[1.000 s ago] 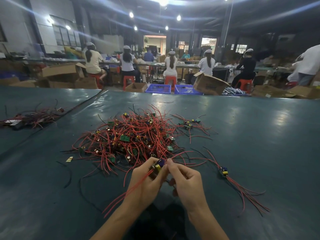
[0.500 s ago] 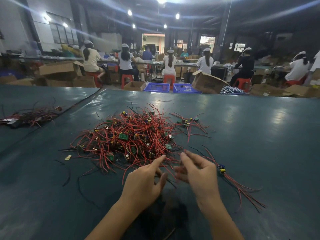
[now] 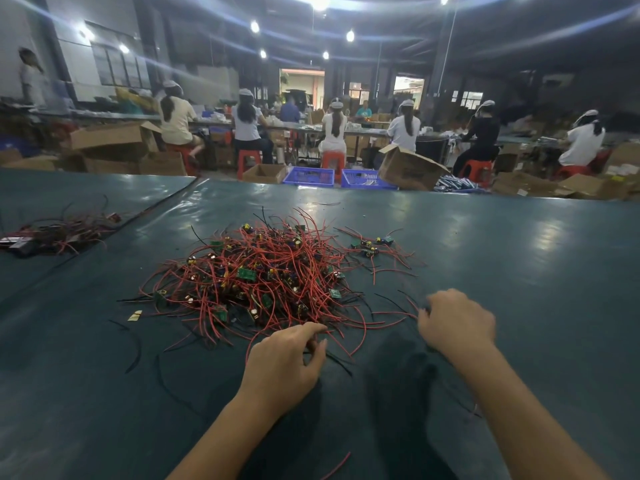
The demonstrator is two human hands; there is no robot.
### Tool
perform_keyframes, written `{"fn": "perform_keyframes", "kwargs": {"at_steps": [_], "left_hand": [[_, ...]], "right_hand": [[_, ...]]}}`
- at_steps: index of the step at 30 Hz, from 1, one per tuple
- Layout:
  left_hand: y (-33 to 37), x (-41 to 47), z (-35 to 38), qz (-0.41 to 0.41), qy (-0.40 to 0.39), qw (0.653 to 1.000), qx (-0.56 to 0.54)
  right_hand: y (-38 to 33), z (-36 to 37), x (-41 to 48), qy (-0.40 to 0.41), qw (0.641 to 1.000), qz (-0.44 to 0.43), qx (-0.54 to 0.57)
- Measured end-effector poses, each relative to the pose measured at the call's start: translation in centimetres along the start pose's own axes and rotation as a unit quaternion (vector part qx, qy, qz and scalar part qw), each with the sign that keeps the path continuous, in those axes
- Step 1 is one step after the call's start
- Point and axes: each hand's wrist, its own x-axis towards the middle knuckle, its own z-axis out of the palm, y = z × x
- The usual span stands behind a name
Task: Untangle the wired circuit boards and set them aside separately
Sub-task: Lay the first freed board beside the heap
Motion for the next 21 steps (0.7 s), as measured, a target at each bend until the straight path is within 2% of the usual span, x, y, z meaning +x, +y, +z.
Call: {"fn": "perform_keyframes", "kwargs": {"at_steps": [2,4,8,10,12,17,19,21], "left_hand": [[0.0,0.0,0.0,-0.001,-0.001,1.0,0.001],[-0.2,0.0,0.1,-0.004,0.002,1.0,0.002],[-0.5,0.1,0.1,-0.012,0.007,1.0,0.009],[-0.7,0.1,0.1,-0.012,0.003,1.0,0.013],[-1.0,0.0,0.2,-0.008,-0.011,1.0,0.021],[-1.0,-0.1,0.3,0.005,0.003,1.0,0.028],[-1.0,-0.1,0.3,0.008,0.0,1.0,0.03],[-1.1,-0.1,0.3,0.009,-0.011,0.999,0.034]], "right_hand": [[-0.5,1.2,-0.4,-0.034,0.999,-0.005,-0.036],[-1.7,1.8,-0.8,-0.005,0.999,-0.026,-0.024],[-6.4,1.9,-0.9,0.036,0.983,-0.131,0.124],[-9.1,1.8,-0.9,0.034,0.961,-0.174,0.212],[-11.7,1.9,-0.7,0.009,0.946,-0.204,0.252],[-15.4,2.4,0.6,-0.131,0.951,-0.191,0.207],[-15.6,2.7,0.8,-0.115,0.956,-0.184,0.195],[-15.5,2.9,0.7,-0.053,0.959,-0.174,0.219]]}}
